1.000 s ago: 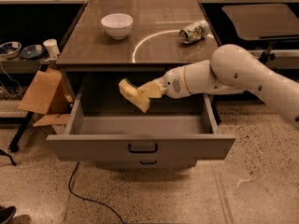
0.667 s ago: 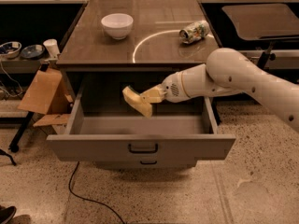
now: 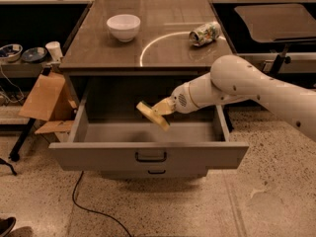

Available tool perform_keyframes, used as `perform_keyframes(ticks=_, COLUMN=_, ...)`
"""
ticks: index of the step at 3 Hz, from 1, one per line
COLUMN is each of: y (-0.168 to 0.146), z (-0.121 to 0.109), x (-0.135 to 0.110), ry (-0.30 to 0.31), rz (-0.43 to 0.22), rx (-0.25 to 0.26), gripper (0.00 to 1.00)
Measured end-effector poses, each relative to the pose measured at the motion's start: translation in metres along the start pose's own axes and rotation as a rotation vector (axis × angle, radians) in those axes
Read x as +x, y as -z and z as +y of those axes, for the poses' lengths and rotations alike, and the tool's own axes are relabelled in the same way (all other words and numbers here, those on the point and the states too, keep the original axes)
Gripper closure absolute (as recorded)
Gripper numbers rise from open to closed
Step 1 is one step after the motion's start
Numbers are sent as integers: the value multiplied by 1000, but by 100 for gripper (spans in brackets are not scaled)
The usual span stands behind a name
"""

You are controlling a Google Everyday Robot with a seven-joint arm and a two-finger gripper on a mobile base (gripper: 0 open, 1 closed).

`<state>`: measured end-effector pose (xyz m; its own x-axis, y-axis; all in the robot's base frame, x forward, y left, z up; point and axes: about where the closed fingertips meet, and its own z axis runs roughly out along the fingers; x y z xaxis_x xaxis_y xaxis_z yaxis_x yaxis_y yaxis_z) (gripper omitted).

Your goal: Place sponge into top drawer

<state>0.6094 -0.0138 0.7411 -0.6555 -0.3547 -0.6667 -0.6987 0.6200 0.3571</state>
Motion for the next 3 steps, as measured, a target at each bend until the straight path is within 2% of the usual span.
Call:
perform_keyframes(ticks=1, y=1, z=-2, x=2, ry=1, rz=18, rx=28, gripper=13)
perform_keyframes(ticks=2, y=1, z=-2, x=2, ry=1, rz=18, rx=28, gripper=0)
perform_keyframes(ticks=3, y=1, z=-2, x=2, ry=1, rz=18, rx=28, gripper=0)
